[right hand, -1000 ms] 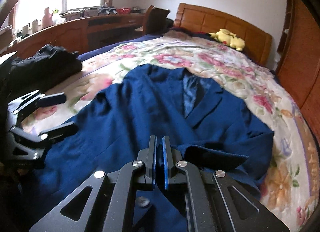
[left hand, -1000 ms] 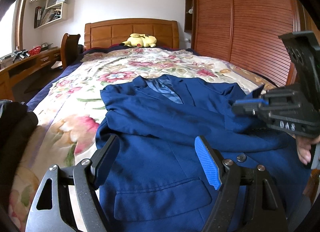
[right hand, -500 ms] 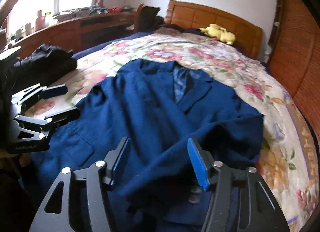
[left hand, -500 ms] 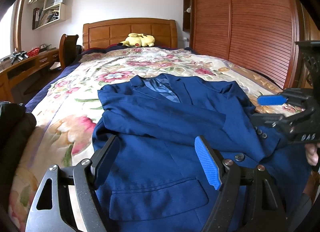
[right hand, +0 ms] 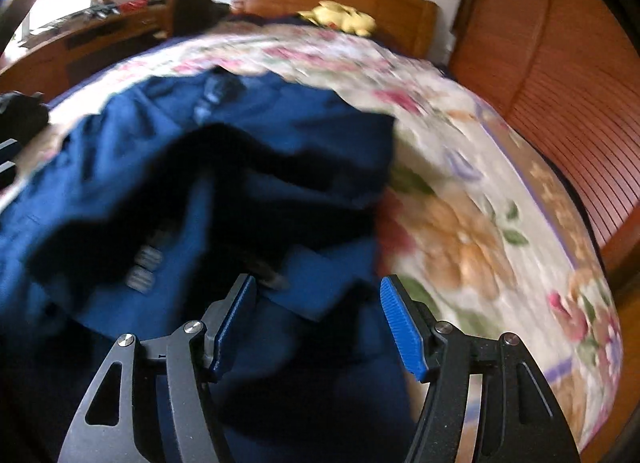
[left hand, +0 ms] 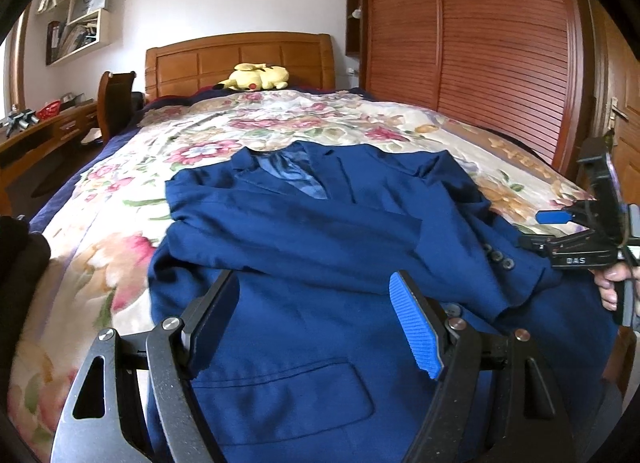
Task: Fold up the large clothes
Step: 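Grasp the jacket side edge with the left gripper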
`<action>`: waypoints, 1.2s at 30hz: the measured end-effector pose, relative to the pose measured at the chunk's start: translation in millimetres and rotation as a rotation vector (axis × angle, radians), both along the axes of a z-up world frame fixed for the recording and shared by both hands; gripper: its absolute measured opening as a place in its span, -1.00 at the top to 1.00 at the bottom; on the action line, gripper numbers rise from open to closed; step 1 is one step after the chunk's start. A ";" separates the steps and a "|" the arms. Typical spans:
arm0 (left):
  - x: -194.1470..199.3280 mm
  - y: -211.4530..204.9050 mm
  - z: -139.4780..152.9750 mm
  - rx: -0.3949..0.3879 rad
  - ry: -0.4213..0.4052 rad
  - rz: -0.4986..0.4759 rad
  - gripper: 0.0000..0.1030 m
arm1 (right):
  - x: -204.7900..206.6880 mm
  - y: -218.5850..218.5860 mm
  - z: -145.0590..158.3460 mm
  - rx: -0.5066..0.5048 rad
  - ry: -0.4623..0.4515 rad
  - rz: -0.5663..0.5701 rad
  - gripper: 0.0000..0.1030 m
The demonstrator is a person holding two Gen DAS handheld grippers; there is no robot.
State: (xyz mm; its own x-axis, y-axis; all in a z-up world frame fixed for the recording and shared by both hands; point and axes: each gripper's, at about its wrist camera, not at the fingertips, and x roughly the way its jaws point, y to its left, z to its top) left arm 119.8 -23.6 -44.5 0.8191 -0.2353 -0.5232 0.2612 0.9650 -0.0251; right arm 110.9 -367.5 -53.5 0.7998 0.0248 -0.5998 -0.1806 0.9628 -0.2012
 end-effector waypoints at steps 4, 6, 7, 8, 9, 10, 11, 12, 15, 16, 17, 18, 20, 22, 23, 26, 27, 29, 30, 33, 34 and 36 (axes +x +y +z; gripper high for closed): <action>-1.8 -11.4 -0.2 -0.002 0.007 -0.028 -0.52 | 11.9 -7.6 -11.5 0.002 0.048 -0.017 -0.29; -2.0 -17.8 0.2 -0.008 0.008 -0.041 -0.52 | 18.2 -7.3 -12.8 0.029 0.074 -0.005 -0.30; -2.1 -21.1 0.4 -0.014 0.011 -0.049 -0.52 | 21.3 -7.6 -15.6 0.046 0.087 0.000 -0.34; -2.3 -24.5 0.8 -0.020 0.015 -0.058 -0.52 | 25.9 -9.9 -17.9 0.060 0.093 0.000 -0.44; -2.4 -27.5 0.9 -0.024 0.016 -0.065 -0.52 | 28.3 -12.9 -20.6 0.084 0.095 -0.006 -0.49; -2.5 -31.4 1.3 -0.027 0.015 -0.073 -0.52 | 31.6 -16.9 -23.3 0.114 0.101 -0.010 -0.58; -2.8 -34.8 1.6 -0.027 0.015 -0.079 -0.52 | 34.3 -23.6 -25.7 0.154 0.112 -0.013 -0.63; -3.2 -39.2 2.0 -0.027 0.015 -0.086 -0.52 | 37.7 -30.3 -27.6 0.204 0.126 -0.013 -0.65; -5.2 -52.0 1.8 -0.024 0.020 -0.112 -0.52 | 39.0 -35.8 -29.4 0.261 0.134 -0.006 -0.66; -5.3 -55.9 1.4 -0.026 0.024 -0.120 -0.52 | 38.7 -33.5 -29.1 0.253 0.129 -0.007 -0.66; -4.8 -58.8 1.1 -0.030 0.029 -0.127 -0.52 | 37.8 -31.4 -29.0 0.244 0.123 -0.010 -0.66; -4.9 -62.5 0.7 -0.035 0.033 -0.137 -0.52 | 36.7 -30.1 -29.1 0.234 0.114 -0.013 -0.66; -5.2 -70.9 0.4 -0.037 0.039 -0.154 -0.52 | 33.1 -28.9 -30.0 0.221 0.098 -0.018 -0.66; -5.3 -79.6 0.1 -0.033 0.040 -0.170 -0.52 | 31.9 -28.9 -31.6 0.211 0.084 -0.022 -0.66; -5.0 -82.5 0.1 -0.028 0.042 -0.174 -0.51 | 30.9 -33.7 -31.0 0.209 0.080 -0.022 -0.66; -2.0 -93.2 -3.5 -0.008 0.069 -0.190 -0.25 | 23.4 -32.8 -32.2 0.198 0.066 -0.026 -0.66; 0.9 -96.6 -5.8 -0.002 0.087 -0.197 -0.18 | 20.8 -31.9 -31.8 0.194 0.062 -0.026 -0.66; 6.4 -102.7 -11.1 0.015 0.122 -0.207 -0.15 | 18.9 -29.8 -30.5 0.187 0.055 -0.028 -0.66; 9.8 -105.1 -14.9 0.025 0.141 -0.210 -0.06 | 18.5 -29.9 -30.2 0.185 0.052 -0.029 -0.66; 15.1 -106.8 -21.3 0.022 0.184 -0.224 0.67 | 16.6 -30.8 -29.9 0.187 0.047 -0.028 -0.66; 15.8 -105.4 -20.2 0.005 0.192 -0.236 0.77 | 16.2 -31.8 -29.9 0.192 0.047 -0.026 -0.66; 14.2 -101.1 -12.2 -0.011 0.174 -0.239 0.87 | 15.3 -33.9 -29.9 0.205 0.047 -0.023 -0.66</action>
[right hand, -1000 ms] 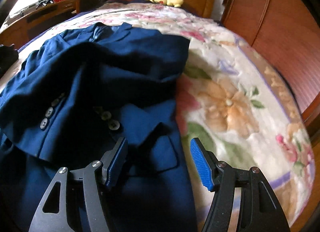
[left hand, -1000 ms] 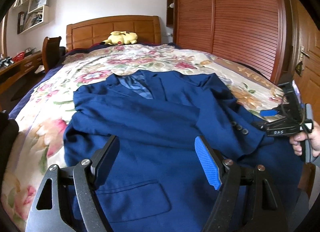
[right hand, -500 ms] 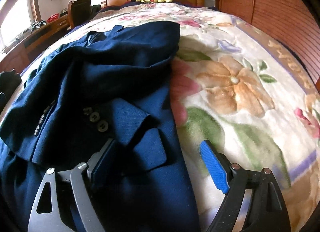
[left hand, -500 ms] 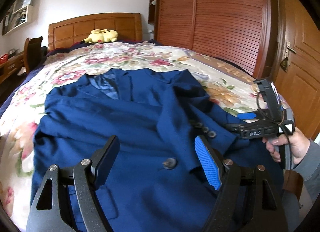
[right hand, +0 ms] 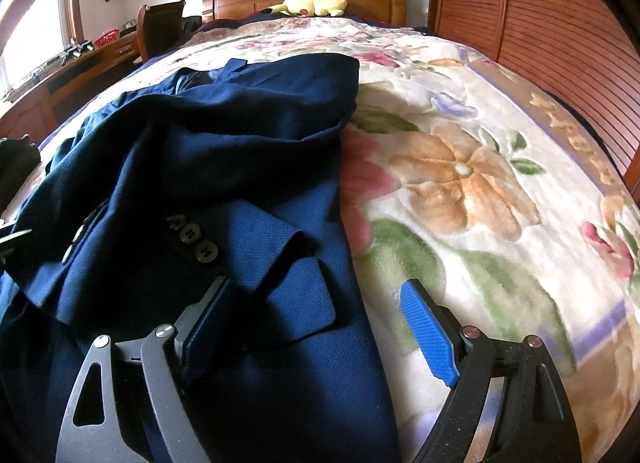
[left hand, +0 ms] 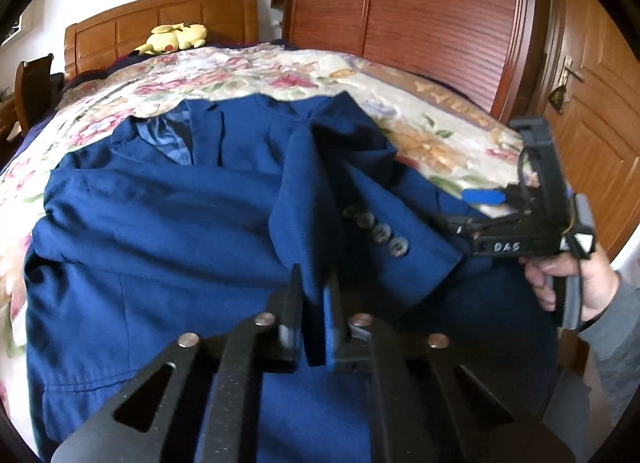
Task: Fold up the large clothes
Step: 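Grasp the jacket side edge with the left gripper, then fold the side edge over toward the jacket center with the left gripper, release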
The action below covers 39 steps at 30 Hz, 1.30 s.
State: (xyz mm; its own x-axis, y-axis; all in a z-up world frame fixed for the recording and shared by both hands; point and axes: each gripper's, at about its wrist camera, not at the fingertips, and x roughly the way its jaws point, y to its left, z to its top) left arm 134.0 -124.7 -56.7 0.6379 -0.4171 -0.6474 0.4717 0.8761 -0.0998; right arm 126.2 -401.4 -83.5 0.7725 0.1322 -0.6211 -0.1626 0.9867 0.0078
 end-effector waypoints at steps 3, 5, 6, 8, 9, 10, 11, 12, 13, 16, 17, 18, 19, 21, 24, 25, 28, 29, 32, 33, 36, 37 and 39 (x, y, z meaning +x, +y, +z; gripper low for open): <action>-4.1 15.5 20.1 -0.004 -0.057 0.045 0.89 | -1.1 -2.0 0.0 0.014 -0.001 0.002 -0.66; -5.7 31.0 34.0 0.012 -0.087 0.077 0.89 | -1.1 -2.0 -0.3 0.014 -0.001 0.001 -0.66; -6.0 39.5 39.3 0.017 -0.096 0.091 0.89 | -1.1 -1.7 -0.1 0.014 -0.001 0.001 -0.66; -6.2 56.3 51.0 0.035 -0.118 0.128 0.89 | -1.3 -1.8 -0.3 0.016 -0.002 0.001 -0.66; -6.5 68.0 59.0 0.049 -0.132 0.155 0.89 | -1.4 -2.0 -0.5 0.017 -0.002 0.001 -0.66; -6.3 76.7 64.2 0.056 -0.139 0.172 0.89 | -1.5 -2.2 -0.6 0.017 -0.002 0.001 -0.66; -6.0 88.6 71.2 0.063 -0.144 0.195 0.90 | -1.4 -2.7 -1.0 0.018 -0.002 0.002 -0.66; -4.5 95.6 74.7 0.067 -0.146 0.209 0.90 | -1.6 -2.3 -1.0 0.017 -0.002 0.001 -0.66; -3.2 105.3 78.8 0.078 -0.151 0.231 0.90 | -1.5 -2.3 -1.0 0.017 -0.002 0.001 -0.66; 1.6 126.9 83.2 0.110 -0.143 0.278 0.90 | -1.5 -2.5 -1.3 0.017 -0.002 0.001 -0.66; 3.0 132.2 82.5 0.116 -0.135 0.286 0.90 | -1.4 -2.2 -1.1 0.016 -0.003 0.001 -0.66; 4.2 137.0 80.8 0.126 -0.126 0.296 0.90 | -1.4 -2.4 -1.1 0.016 -0.003 0.001 -0.66; 5.1 141.2 77.9 0.137 -0.117 0.307 0.90 | -1.4 -2.6 -1.3 0.016 -0.003 0.001 -0.66; 4.6 146.0 72.6 0.148 -0.107 0.322 0.90 | -1.4 -2.6 -1.1 0.017 -0.003 0.002 -0.66; 5.9 151.8 62.4 0.155 -0.078 0.345 0.89 | -1.3 -2.7 -1.3 0.016 -0.003 0.002 -0.66; 6.9 153.4 58.0 0.158 -0.063 0.349 0.89 | -1.4 -2.6 -1.2 0.016 -0.003 0.002 -0.66; 5.1 156.6 47.0 0.160 -0.032 0.345 0.80 | -1.0 -3.0 -1.5 0.016 -0.003 0.002 -0.66; 3.5 157.5 44.9 0.164 -0.031 0.346 0.74 | -0.7 -3.6 -2.0 0.016 -0.002 0.002 -0.66; -8.0 157.9 44.3 0.179 -0.065 0.349 0.38 | -1.0 -3.2 -1.8 0.014 -0.004 0.002 -0.66; -13.0 159.6 44.6 0.170 -0.076 0.343 0.15 | -1.2 -2.6 -1.3 0.015 -0.003 0.002 -0.66; -22.7 164.8 43.3 0.150 -0.082 0.332 0.00 | -1.2 -2.8 -1.4 0.014 -0.004 0.002 -0.66; -26.3 167.1 41.7 0.142 -0.079 0.329 -0.13 | -1.2 -3.1 -1.6 0.014 -0.005 0.002 -0.66; -33.6 171.2 37.8 0.117 -0.081 0.326 -0.53 | -1.1 -3.1 -1.7 0.014 -0.005 0.002 -0.66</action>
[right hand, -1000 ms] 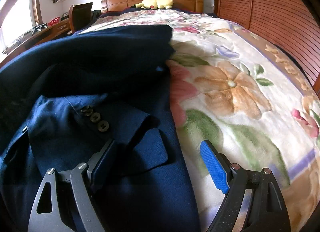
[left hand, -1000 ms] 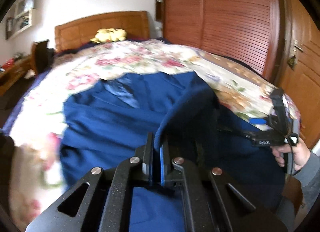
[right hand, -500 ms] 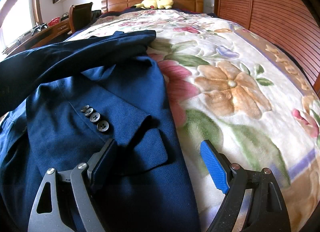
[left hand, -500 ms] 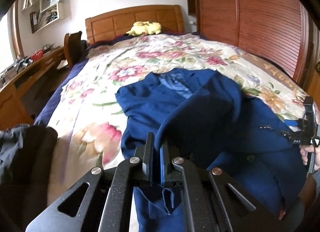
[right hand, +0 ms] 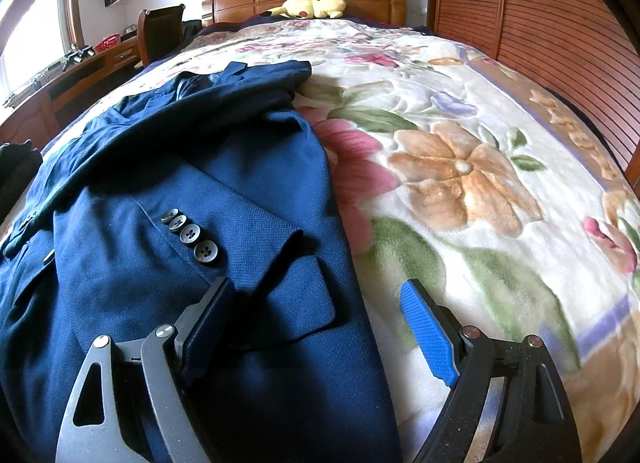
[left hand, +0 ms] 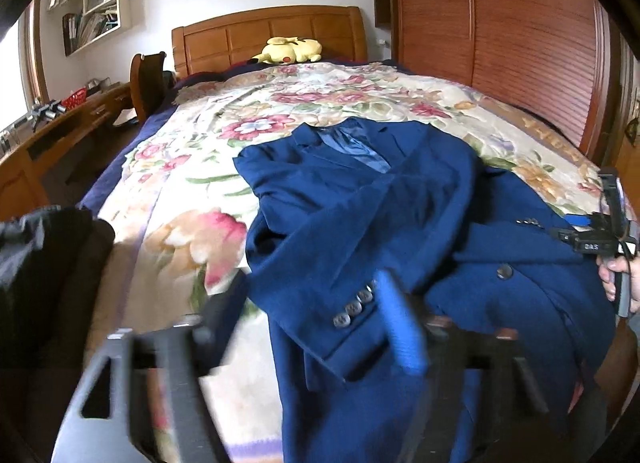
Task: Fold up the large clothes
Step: 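Fold the side edge over toward the jacket center with the left gripper, release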
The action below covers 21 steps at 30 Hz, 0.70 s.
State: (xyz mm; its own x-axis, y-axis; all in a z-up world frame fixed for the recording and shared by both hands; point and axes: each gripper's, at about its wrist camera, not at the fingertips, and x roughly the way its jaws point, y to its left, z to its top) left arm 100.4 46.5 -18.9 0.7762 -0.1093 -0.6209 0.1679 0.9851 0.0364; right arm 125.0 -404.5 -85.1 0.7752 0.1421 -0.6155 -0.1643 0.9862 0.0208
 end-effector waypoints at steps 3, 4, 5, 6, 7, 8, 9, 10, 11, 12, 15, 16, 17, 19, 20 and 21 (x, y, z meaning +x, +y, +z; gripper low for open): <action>-11.9 6.1 -8.1 -0.029 -0.003 0.009 -0.54 | 0.3 -0.6 0.0 -0.003 -0.001 -0.002 -0.66; -16.0 7.7 -10.0 -0.033 -0.009 0.019 -0.54 | 0.5 -0.9 -0.3 -0.004 -0.001 -0.002 -0.66; -19.8 8.7 -11.0 -0.035 -0.017 0.028 -0.54 | 0.8 -1.3 -0.5 -0.005 -0.001 -0.003 -0.66; -24.3 9.0 -12.2 -0.040 -0.021 0.034 -0.54 | -0.7 0.9 0.0 -0.006 -0.001 -0.004 -0.66; -28.0 10.1 -13.8 -0.046 -0.021 0.034 -0.54 | -0.4 0.6 0.0 -0.006 0.000 -0.004 -0.66; -32.1 11.2 -15.5 -0.052 -0.021 0.033 -0.54 | 0.0 -0.2 -0.4 -0.006 0.000 -0.005 -0.66; -37.0 12.2 -18.0 -0.054 -0.019 0.036 -0.54 | -0.9 1.0 0.2 -0.007 -0.001 -0.005 -0.66; -39.5 12.7 -19.8 -0.052 -0.017 0.038 -0.54 | -0.7 0.6 0.1 -0.008 -0.001 -0.005 -0.66; -42.2 13.4 -21.7 -0.050 -0.016 0.040 -0.54 | -1.2 2.6 0.5 -0.012 -0.003 -0.008 -0.66; -46.9 14.6 -25.0 -0.048 -0.014 0.043 -0.54 | -2.4 3.6 0.9 -0.018 -0.004 -0.011 -0.66; -57.1 18.0 -31.7 -0.048 -0.005 0.048 -0.54 | -3.2 6.1 1.8 -0.044 0.003 -0.016 -0.66; -59.6 18.6 -33.0 -0.048 -0.001 0.049 -0.54 | -3.8 6.3 3.2 -0.056 0.005 -0.015 -0.66; -62.6 19.3 -34.5 -0.049 0.001 0.050 -0.54 | -4.5 6.5 4.5 -0.068 0.013 -0.013 -0.66; -69.5 21.6 -37.2 -0.051 0.004 0.051 -0.54 | -8.9 4.4 7.7 -0.081 0.032 -0.010 -0.66; -71.9 22.1 -38.7 -0.051 0.006 0.050 -0.54 | -12.3 3.1 9.2 -0.087 0.035 -0.005 -0.66; -74.6 22.3 -40.4 -0.050 0.009 0.050 -0.54 | -17.6 1.1 10.5 -0.096 0.034 0.005 -0.66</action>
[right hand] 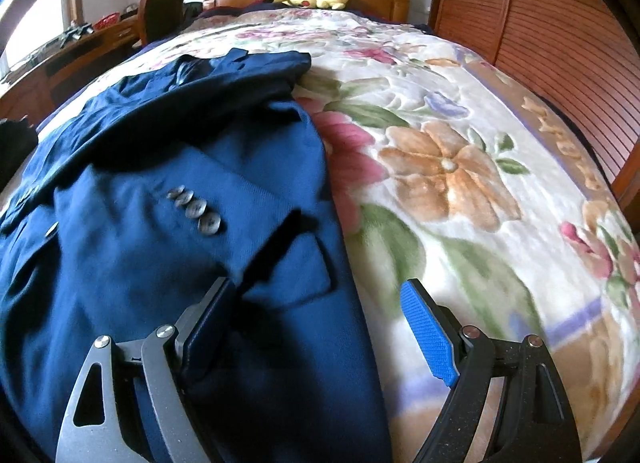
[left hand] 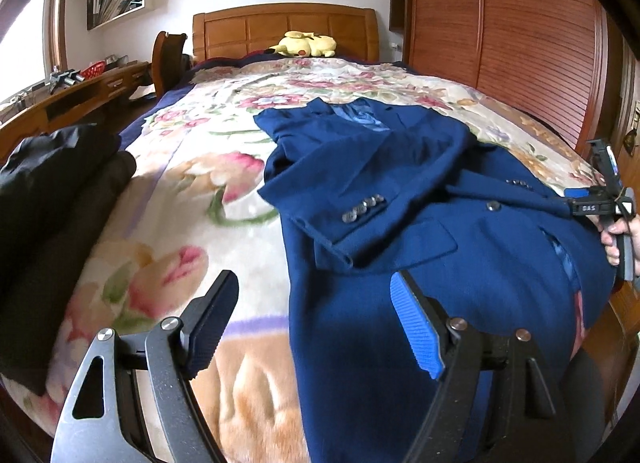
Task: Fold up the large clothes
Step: 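Fold the side edge over toward the jacket center with the left gripper, release, then grasp the jacket hem with both grippers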
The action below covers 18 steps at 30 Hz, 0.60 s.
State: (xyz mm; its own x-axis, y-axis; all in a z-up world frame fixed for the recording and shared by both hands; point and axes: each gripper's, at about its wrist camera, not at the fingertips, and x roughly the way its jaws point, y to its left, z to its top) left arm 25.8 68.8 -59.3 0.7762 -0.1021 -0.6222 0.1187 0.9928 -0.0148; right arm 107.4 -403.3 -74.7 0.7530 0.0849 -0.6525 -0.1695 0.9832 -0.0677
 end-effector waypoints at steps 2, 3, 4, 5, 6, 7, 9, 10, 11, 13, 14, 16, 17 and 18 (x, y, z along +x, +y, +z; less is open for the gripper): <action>-2.9 0.4 -3.0 0.005 0.006 0.001 -0.54 | -13.7 -1.6 2.8 -0.020 -0.006 0.022 -0.66; -3.9 0.2 -5.0 0.008 0.009 0.000 -0.54 | -20.8 -2.7 3.9 -0.023 -0.008 0.034 -0.66; -5.1 0.4 -7.2 0.009 0.013 0.000 -0.54 | -27.3 -4.7 4.8 -0.023 -0.010 0.043 -0.66; -5.9 -0.1 -9.2 0.009 0.015 0.001 -0.54 | -34.8 -7.4 5.9 -0.021 -0.015 0.052 -0.66; -6.7 -0.2 -11.4 0.008 0.019 0.001 -0.54 | -42.3 -10.0 7.0 -0.014 -0.019 0.062 -0.66; -7.2 -0.2 -13.6 0.006 0.022 0.002 -0.54 | -48.8 -12.5 7.8 -0.009 -0.021 0.071 -0.66; -8.9 0.5 -17.6 0.002 0.030 0.005 -0.54 | -60.3 -15.4 9.5 -0.015 -0.026 0.081 -0.62; -9.4 0.6 -19.2 0.000 0.036 0.006 -0.54 | -65.9 -16.5 9.5 -0.022 -0.028 0.088 -0.61; -10.0 0.5 -20.2 -0.001 0.038 0.007 -0.54 | -71.1 -17.1 9.2 -0.026 -0.028 0.098 -0.60; -11.8 0.3 -21.4 -0.001 0.040 0.008 -0.54 | -78.4 -18.3 8.9 -0.033 -0.028 0.109 -0.58; -12.4 0.3 -21.8 0.000 0.040 0.010 -0.54 | -81.6 -18.8 8.8 -0.036 -0.027 0.114 -0.56; -13.0 0.7 -22.9 0.000 0.043 0.012 -0.54 | -86.0 -20.9 7.6 -0.036 -0.024 0.124 -0.54; -13.5 0.9 -23.8 0.001 0.045 0.012 -0.54 | -87.7 -22.3 6.7 -0.034 -0.023 0.127 -0.52; -14.0 1.0 -25.1 0.002 0.048 0.014 -0.54 | -88.5 -23.5 5.4 -0.036 -0.020 0.128 -0.51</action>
State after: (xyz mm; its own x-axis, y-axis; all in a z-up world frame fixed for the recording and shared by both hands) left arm 11.9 69.8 -84.4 0.7469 -0.0901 -0.6589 0.1041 0.9944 -0.0180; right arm 18.9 -426.8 -69.2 0.7506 0.1581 -0.6416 -0.2920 0.9504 -0.1074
